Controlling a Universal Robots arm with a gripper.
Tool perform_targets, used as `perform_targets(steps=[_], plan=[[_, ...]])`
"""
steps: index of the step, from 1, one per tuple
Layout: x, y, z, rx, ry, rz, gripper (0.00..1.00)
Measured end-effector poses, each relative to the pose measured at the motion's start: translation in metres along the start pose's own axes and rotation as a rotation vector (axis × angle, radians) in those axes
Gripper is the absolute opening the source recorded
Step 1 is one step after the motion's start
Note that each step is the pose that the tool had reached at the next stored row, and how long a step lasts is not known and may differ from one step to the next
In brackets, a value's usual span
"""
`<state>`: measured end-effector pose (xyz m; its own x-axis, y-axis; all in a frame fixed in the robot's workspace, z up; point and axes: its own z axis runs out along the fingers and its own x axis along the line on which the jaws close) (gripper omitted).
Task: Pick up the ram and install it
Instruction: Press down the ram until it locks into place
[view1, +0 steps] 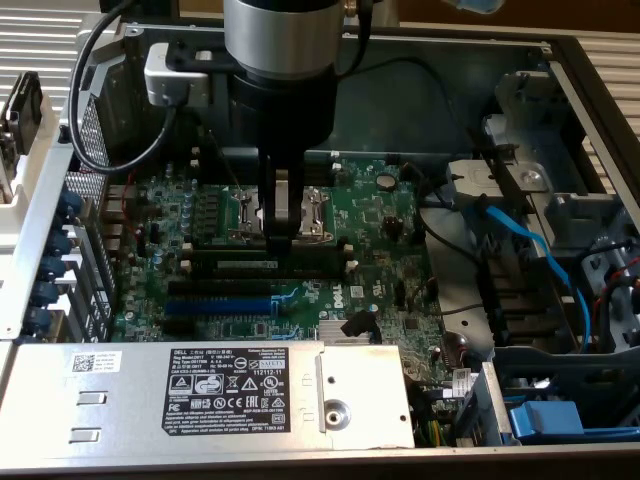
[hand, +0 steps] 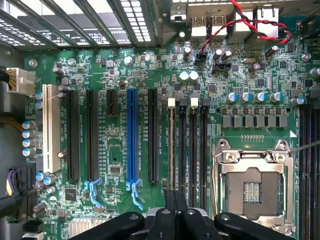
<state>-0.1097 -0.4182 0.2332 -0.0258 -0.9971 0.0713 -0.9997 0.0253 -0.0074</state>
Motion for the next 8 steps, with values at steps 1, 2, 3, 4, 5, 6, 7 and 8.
perform_targets(steps=[1,2,3,4,5,6,7,8], plan=[[0.0000,0.0000,0.0005,0.0001,-0.0004,0.000,0.10],[-0.0001,0.0000,0.0008,0.0001,-0.0004,0.000,0.10],[-0.0001,0.0000,0.0009,0.0000,-0.0004,0.000,0.10],[0.0000,0.0000,0.0010,-0.0001,-0.0003,0.000,0.10],[-0.0001,0.0000,0.0011,0.0000,-0.0004,0.000,0.10],[-0.0001,0.0000,0.0012,0.0001,-0.0005,0.000,0.10],[-0.0001,0.0000,0.0015,0.0001,-0.0006,0.000,0.10],[-0.0001,0.0000,0.0017,0.0002,-0.0007,-0.001,0.10]])
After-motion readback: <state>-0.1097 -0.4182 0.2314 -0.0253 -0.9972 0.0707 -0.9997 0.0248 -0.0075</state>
